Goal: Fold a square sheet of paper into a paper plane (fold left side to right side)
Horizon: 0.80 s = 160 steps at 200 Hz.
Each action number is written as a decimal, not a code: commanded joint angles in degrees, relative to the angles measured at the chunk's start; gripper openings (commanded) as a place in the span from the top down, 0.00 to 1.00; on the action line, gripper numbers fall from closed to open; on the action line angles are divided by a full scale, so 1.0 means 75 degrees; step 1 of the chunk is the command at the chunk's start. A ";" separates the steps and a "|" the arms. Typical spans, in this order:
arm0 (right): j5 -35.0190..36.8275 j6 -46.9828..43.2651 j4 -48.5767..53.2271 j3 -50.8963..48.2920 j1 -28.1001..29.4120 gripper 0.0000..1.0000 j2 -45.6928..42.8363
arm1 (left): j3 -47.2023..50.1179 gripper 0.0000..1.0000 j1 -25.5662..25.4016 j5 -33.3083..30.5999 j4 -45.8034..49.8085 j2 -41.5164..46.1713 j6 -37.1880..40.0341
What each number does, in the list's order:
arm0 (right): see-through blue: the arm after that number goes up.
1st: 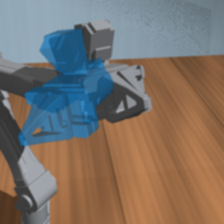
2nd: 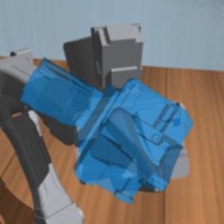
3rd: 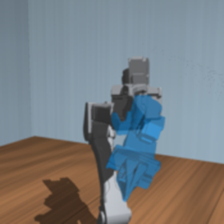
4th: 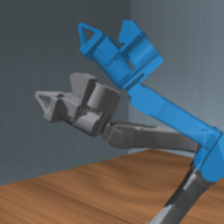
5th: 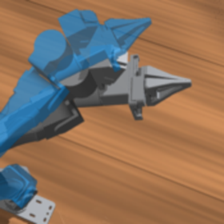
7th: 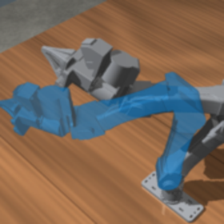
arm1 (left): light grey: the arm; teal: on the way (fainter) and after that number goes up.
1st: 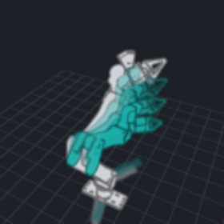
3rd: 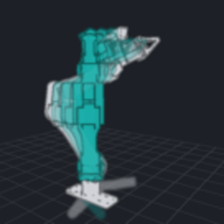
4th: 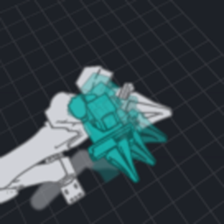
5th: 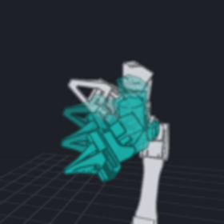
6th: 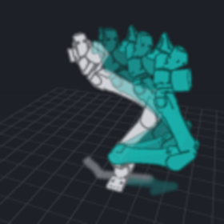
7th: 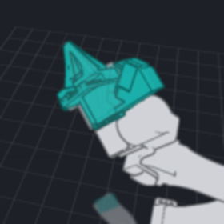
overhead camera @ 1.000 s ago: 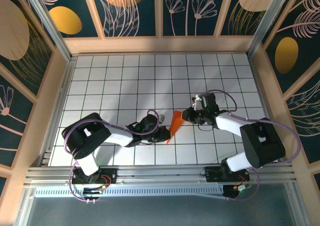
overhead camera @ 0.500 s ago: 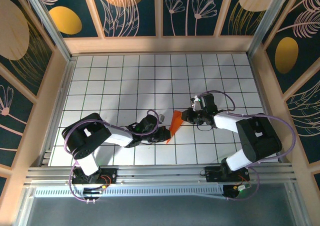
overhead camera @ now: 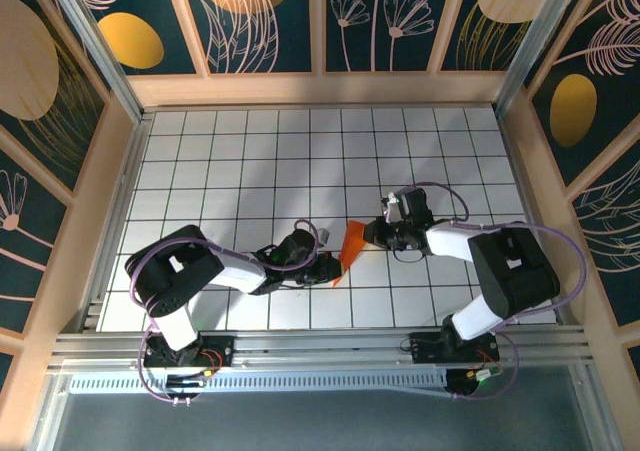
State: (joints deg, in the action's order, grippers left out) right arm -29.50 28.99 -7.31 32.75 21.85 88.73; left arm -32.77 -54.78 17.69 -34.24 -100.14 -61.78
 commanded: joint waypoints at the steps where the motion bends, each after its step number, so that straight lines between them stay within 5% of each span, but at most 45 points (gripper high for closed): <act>1: 0.0159 -0.0031 -0.0060 0.0180 0.0055 0.89 0.0168 | 0.0104 0.98 -0.0065 -0.0004 -0.0245 -0.0143 -0.0019; 105: 0.0580 -0.0007 0.0572 0.0326 0.0082 0.90 0.0707 | 0.0115 0.98 -0.0072 -0.0036 -0.0263 -0.0120 -0.0036; 160: 0.0676 -0.0104 0.0696 0.0285 0.0126 0.98 0.0834 | 0.0112 0.78 -0.0078 -0.0531 0.0487 0.0887 0.0049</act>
State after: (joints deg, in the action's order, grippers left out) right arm -28.42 28.86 -5.85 35.40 22.26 92.79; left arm -32.16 -55.09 16.36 -33.76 -98.48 -61.95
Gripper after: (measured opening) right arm 0.056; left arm 0.187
